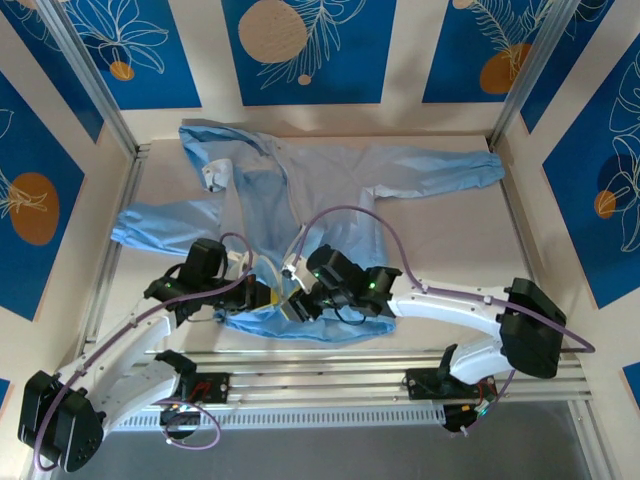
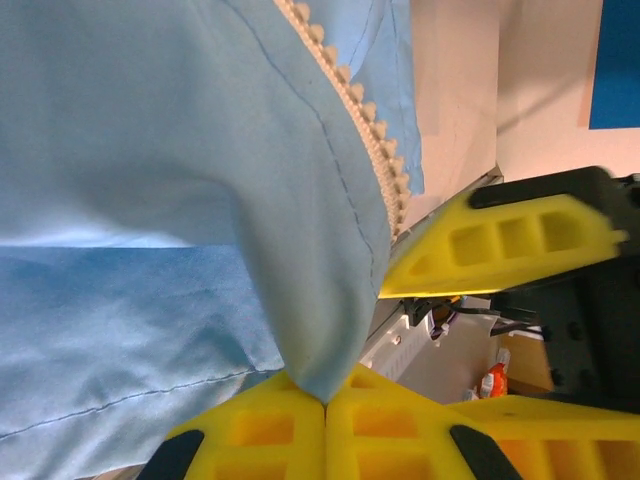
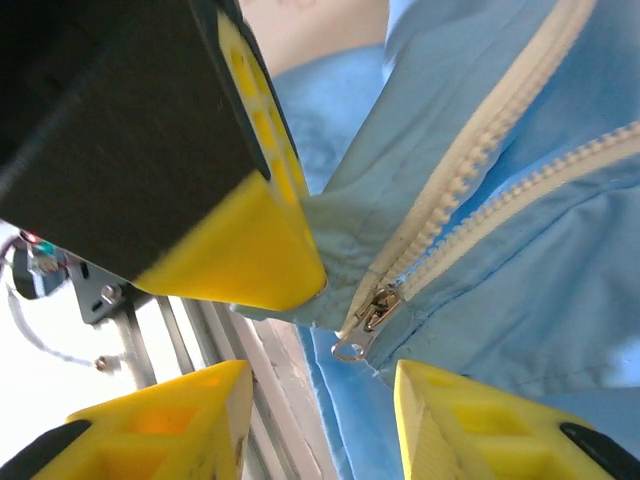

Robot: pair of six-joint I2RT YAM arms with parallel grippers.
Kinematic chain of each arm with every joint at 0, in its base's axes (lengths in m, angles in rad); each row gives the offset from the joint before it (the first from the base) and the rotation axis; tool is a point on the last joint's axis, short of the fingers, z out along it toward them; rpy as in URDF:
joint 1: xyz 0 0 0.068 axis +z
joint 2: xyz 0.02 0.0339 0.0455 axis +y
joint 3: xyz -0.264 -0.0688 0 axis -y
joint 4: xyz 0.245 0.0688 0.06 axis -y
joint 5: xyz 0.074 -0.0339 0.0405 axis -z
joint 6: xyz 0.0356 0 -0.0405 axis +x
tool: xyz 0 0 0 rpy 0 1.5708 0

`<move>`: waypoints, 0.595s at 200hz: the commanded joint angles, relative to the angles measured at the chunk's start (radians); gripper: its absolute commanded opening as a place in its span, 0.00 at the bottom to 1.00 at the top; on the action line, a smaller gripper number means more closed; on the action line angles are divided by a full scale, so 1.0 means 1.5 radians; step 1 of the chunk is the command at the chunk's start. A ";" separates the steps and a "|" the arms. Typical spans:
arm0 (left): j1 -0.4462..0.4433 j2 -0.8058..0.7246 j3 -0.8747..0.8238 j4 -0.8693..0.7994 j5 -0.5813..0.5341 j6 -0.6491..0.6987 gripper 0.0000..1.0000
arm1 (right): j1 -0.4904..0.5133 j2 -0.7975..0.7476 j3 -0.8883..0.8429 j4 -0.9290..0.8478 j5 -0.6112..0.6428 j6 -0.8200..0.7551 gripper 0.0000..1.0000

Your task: Zip up the jacket

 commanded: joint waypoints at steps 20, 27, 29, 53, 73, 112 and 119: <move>0.009 0.005 0.004 -0.015 0.020 0.013 0.00 | 0.007 0.026 0.017 0.011 0.009 -0.068 0.44; 0.009 0.007 0.003 -0.016 0.022 0.013 0.00 | 0.007 0.030 0.018 0.011 0.014 -0.071 0.44; 0.009 0.007 0.002 -0.016 0.022 0.012 0.00 | 0.007 0.031 0.018 0.011 0.016 -0.072 0.44; 0.009 0.013 0.001 -0.016 0.024 0.015 0.00 | 0.006 0.045 0.025 0.003 0.026 -0.083 0.44; 0.009 0.017 0.001 -0.012 0.024 0.015 0.00 | 0.006 0.056 0.033 -0.007 0.040 -0.088 0.44; 0.009 0.024 0.002 -0.014 0.024 0.020 0.00 | 0.005 0.058 0.030 -0.016 0.048 -0.096 0.38; 0.009 0.024 0.002 -0.017 0.022 0.022 0.00 | 0.005 0.056 0.028 -0.017 0.049 -0.097 0.38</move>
